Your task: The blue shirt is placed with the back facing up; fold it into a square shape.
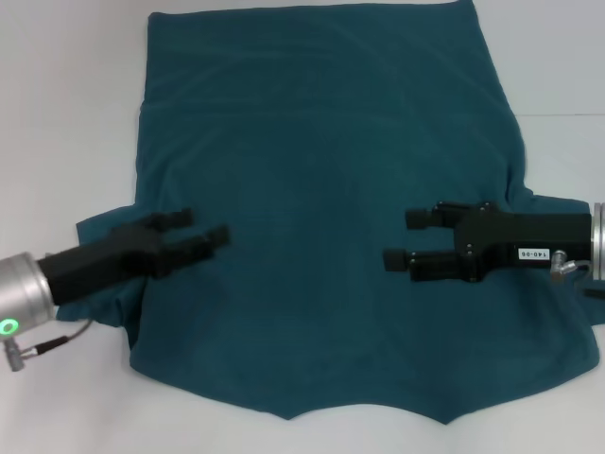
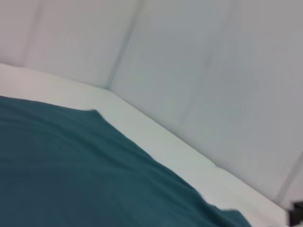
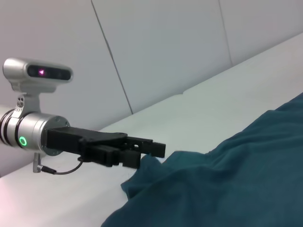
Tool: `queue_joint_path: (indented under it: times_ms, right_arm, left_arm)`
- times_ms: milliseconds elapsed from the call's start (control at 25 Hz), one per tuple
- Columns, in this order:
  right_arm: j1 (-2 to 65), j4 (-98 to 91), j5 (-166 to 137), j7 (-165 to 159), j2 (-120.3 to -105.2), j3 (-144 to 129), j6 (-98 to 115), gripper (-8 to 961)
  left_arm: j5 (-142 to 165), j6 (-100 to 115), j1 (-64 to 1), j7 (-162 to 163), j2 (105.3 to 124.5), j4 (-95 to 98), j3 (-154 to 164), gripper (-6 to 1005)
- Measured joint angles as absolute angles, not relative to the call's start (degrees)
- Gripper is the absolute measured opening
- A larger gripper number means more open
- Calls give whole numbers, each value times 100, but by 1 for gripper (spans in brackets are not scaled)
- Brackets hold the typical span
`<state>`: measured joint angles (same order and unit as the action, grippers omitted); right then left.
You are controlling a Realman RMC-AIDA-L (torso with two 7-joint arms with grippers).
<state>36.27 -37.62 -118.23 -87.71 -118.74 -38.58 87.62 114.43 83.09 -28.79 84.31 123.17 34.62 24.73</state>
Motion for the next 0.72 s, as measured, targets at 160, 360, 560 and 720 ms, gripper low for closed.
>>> queue_joint_path:
  times_ms: [160,360,560,720]
  right_arm:
    - [3620,-3652,-11722,-8771,-11881,-3858,8689,910]
    - [3618,-3607,-11675,-8820,-11895,-3858,8594,909]
    - [3630,-3566,-11618,-8828,-11900,-3858,8580,909]
    - [3630,-3566,-11562,-8830,-11900,-3858,8577,908]
  left_arm:
    - [11433,7892,-2809,8637,12323,3466,2144,869]
    - [11426,6930,-2702,9189,12304,3494,1935,862]
    - [11425,6611,-2619,9286,12300,3510,1861,855]
    - [11426,6379,-2524,9323,12301,3519,1819,850]
